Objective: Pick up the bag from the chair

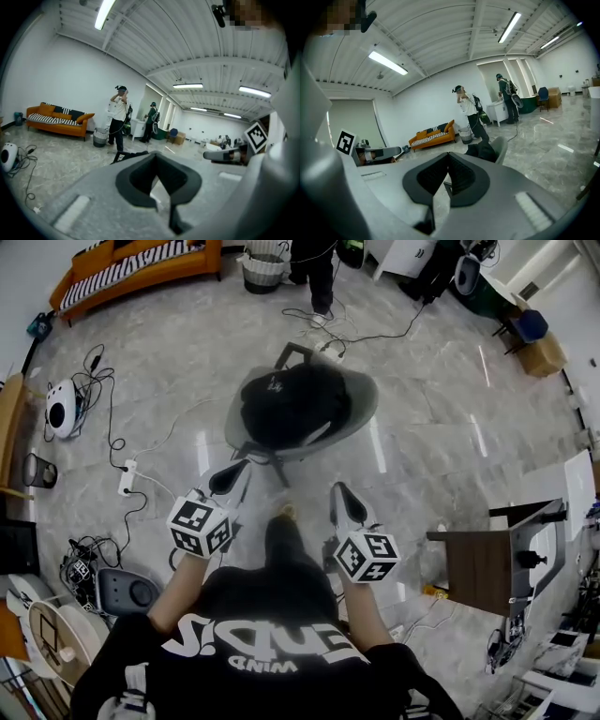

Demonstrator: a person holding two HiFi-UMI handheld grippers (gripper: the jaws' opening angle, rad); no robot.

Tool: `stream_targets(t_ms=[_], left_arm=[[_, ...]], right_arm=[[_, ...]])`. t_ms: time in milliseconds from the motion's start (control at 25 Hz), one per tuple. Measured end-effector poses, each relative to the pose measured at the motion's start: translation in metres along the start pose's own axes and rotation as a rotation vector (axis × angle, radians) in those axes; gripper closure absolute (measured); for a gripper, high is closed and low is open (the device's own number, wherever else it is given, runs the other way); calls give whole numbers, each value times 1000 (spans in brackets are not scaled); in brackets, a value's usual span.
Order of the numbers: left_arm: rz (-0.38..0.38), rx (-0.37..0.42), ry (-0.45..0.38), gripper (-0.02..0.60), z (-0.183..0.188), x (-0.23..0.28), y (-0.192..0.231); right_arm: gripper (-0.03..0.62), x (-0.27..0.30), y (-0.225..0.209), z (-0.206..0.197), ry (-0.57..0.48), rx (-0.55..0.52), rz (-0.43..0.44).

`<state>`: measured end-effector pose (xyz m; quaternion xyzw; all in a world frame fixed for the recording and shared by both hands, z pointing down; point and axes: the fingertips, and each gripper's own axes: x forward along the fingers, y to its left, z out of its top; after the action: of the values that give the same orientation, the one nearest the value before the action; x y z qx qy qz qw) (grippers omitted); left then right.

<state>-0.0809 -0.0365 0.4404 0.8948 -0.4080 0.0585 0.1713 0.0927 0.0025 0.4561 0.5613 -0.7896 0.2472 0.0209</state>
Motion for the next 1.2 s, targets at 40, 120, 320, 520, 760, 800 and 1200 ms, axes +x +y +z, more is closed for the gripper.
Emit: stream_targets(t_ms=[40,120,320,520,760,800,1200], left_arm=[[3,4,3,580,7,13,3],[17,10,9,580,19,37,12],[51,7,5,580,50,98,30],[76,-8,-14,580,68,152,49],[86,-7,-29,580,82,191,58],[87,-8,-31,579,84,194,61],[55,-5,-16,578,97,219,96]], right_arm=[[594,11,-8,8,5,2,7],[594,32,-27,23,15,11,18],[594,82,-70,64,34,12,48],[594,126,-101,90,51,-13,68],[594,156,-130,110,62,-8,72],[594,160,-133,112,61,-7,72],[593,199,-129,127,66,4,52]])
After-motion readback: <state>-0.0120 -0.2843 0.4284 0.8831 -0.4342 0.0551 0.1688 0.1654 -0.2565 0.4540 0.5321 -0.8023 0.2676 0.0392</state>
